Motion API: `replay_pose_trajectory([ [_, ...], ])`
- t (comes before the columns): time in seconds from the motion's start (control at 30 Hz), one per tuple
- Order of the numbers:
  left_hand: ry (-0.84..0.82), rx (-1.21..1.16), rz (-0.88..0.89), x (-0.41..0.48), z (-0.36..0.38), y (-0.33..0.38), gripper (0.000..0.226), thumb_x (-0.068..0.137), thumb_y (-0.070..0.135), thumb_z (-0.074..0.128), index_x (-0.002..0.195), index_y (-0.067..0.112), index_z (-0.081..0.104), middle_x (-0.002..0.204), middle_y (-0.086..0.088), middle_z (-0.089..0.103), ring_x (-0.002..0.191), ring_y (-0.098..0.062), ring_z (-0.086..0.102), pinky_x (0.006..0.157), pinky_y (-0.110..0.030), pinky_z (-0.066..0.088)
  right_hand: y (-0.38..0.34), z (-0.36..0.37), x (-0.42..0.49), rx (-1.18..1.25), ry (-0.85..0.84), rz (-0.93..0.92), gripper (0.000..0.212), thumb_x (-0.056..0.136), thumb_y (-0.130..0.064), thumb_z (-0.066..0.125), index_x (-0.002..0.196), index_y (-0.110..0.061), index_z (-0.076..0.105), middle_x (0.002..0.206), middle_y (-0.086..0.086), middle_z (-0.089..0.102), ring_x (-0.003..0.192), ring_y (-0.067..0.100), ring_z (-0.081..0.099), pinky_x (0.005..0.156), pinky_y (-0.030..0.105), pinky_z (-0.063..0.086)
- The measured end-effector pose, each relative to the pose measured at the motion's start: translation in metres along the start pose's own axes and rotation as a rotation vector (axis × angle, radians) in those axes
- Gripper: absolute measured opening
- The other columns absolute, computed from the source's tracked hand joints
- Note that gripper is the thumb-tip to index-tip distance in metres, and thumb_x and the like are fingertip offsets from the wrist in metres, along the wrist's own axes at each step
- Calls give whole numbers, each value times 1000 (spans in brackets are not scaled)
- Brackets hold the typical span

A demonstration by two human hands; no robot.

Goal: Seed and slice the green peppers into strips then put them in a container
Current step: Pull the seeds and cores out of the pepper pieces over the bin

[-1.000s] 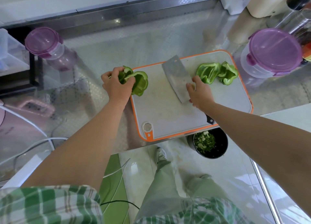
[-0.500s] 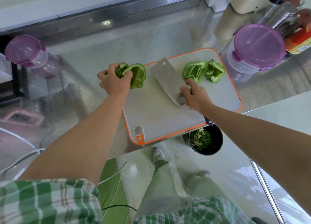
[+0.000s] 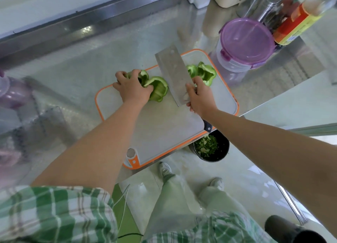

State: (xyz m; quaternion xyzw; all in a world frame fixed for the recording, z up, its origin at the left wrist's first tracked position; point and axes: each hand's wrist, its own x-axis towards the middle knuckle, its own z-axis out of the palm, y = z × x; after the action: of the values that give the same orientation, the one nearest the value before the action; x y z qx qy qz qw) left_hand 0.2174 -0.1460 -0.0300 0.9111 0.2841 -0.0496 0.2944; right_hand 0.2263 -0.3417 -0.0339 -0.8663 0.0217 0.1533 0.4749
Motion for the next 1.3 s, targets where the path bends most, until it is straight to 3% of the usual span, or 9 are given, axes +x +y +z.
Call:
replay_pose_trajectory([
  [0.13,-61,89,101,-10,-8,-13,83,79,50,73,149,33,33,160,-10,9,139,-40,24,113,-41,27,-3,-1,1,19,49,-15,14,101,-27,42,98,-13,42,70,8,56,34,5,51,32,23,38],
  [0.27,234,16,114,-33,-16,-46,61,82,35,64,140,22,50,139,-14,45,126,-34,45,102,-41,37,-11,2,-2,32,50,-44,18,101,-28,42,94,-11,40,72,10,58,33,4,50,34,23,37],
  [0.37,360,-4,-107,-49,-23,-81,46,83,18,56,128,10,57,122,-17,54,115,-36,51,95,-41,39,-18,12,-11,64,-2,-43,17,101,-27,42,93,-12,40,70,9,58,33,4,49,33,20,34],
  [0.5,260,89,-155,-59,-26,-113,30,85,7,52,112,3,65,116,-24,52,107,-42,51,93,-42,38,-26,32,-27,72,-125,-53,17,101,-27,42,100,-10,43,69,11,57,33,5,49,32,21,35],
  [0.63,228,130,-51,-60,-27,-121,45,86,5,52,130,6,57,126,-25,46,115,-42,44,97,-41,35,-26,54,-39,-89,-302,-110,15,101,-28,42,102,-14,45,73,11,60,40,10,57,33,23,38],
  [0.73,169,241,-118,-64,-26,-121,59,91,15,51,148,21,37,147,-17,28,129,-39,30,103,-43,32,-21,62,-44,-204,-349,-123,19,101,-30,41,109,-13,44,74,8,58,50,18,63,32,19,37],
  [0.9,102,301,-156,-71,-19,-130,59,97,25,45,152,30,26,157,-13,11,137,-37,20,109,-45,23,-18,73,-47,-311,-366,-155,31,102,-32,39,125,-11,44,70,4,58,53,21,64,37,21,43],
  [1.13,218,284,-134,-78,-19,-133,56,94,21,45,148,30,36,157,-14,15,138,-39,19,109,-46,20,-18,80,-48,-393,-331,-184,25,101,-29,39,114,-9,46,78,17,62,52,30,63,49,42,55],
  [1.3,228,302,-82,-91,-11,-135,50,93,21,46,143,31,44,157,-11,18,136,-37,22,106,-44,22,-20,91,-53,-393,-370,-153,26,101,-29,39,117,-10,44,82,18,61,56,32,65,46,45,55],
])
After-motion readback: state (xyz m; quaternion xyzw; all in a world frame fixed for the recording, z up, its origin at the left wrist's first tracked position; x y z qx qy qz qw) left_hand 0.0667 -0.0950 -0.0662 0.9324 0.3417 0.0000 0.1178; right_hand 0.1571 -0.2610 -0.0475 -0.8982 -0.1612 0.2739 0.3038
